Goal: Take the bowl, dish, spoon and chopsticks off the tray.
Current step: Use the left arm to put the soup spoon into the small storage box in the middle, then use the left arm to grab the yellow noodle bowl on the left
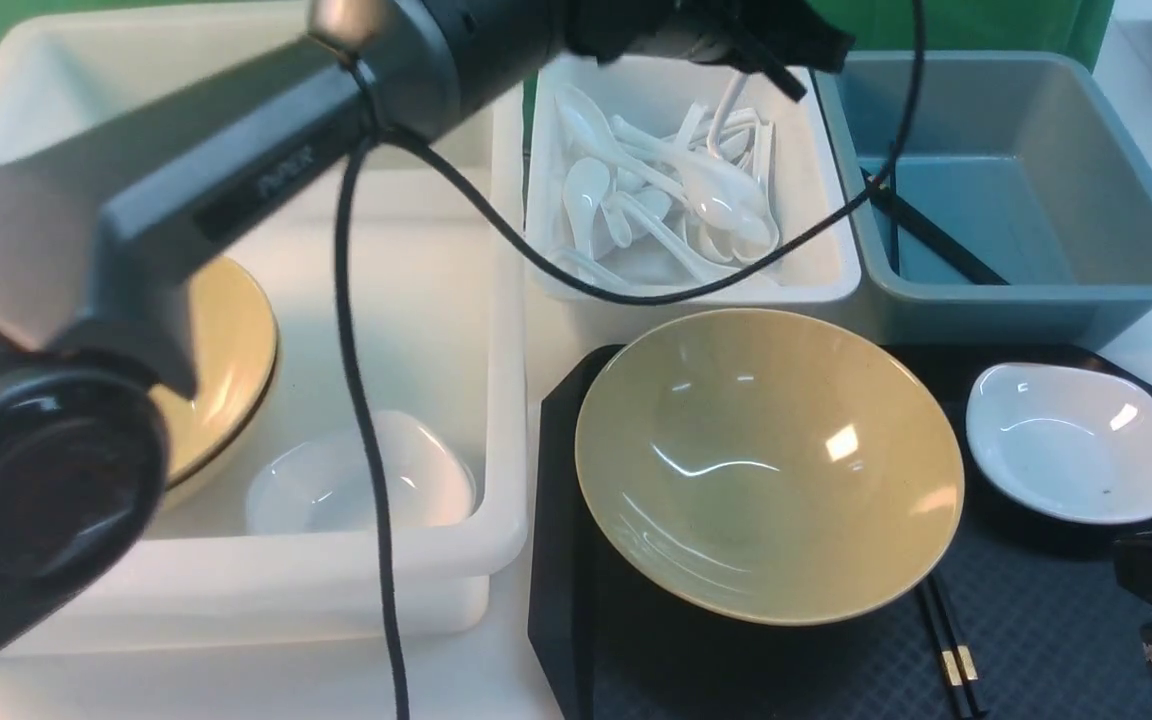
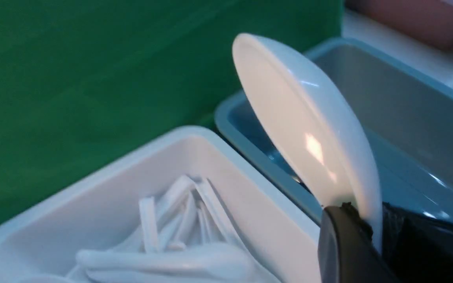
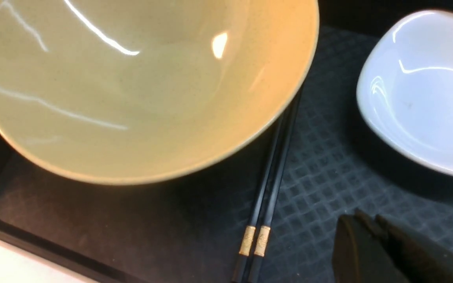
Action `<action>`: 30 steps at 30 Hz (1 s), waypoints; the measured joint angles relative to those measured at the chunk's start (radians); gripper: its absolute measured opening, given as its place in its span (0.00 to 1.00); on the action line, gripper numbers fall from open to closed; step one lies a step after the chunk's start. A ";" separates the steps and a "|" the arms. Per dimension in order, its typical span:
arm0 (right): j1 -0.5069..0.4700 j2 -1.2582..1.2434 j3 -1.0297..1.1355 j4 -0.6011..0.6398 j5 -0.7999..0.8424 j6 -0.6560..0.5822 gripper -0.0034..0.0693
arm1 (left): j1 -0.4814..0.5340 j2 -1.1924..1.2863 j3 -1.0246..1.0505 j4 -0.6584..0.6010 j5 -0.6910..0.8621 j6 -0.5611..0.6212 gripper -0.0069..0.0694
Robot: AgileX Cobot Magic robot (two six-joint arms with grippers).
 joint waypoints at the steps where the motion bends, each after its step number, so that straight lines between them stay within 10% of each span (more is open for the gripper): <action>1: 0.000 0.000 0.000 0.000 0.000 0.000 0.15 | 0.001 0.006 0.000 0.000 -0.018 0.000 0.13; 7: 0.000 0.000 0.000 0.003 0.000 0.000 0.16 | 0.009 0.134 0.000 0.001 -0.131 -0.003 0.15; 14: 0.000 0.000 0.000 0.003 0.000 -0.003 0.16 | 0.009 0.128 0.001 0.057 -0.100 -0.003 0.45; 20: 0.000 0.000 0.000 0.004 0.000 -0.003 0.17 | 0.009 0.016 0.001 0.119 0.112 -0.003 0.59; 30: 0.000 0.000 0.000 0.004 -0.004 -0.003 0.18 | -0.008 -0.310 -0.006 0.071 0.819 -0.022 0.48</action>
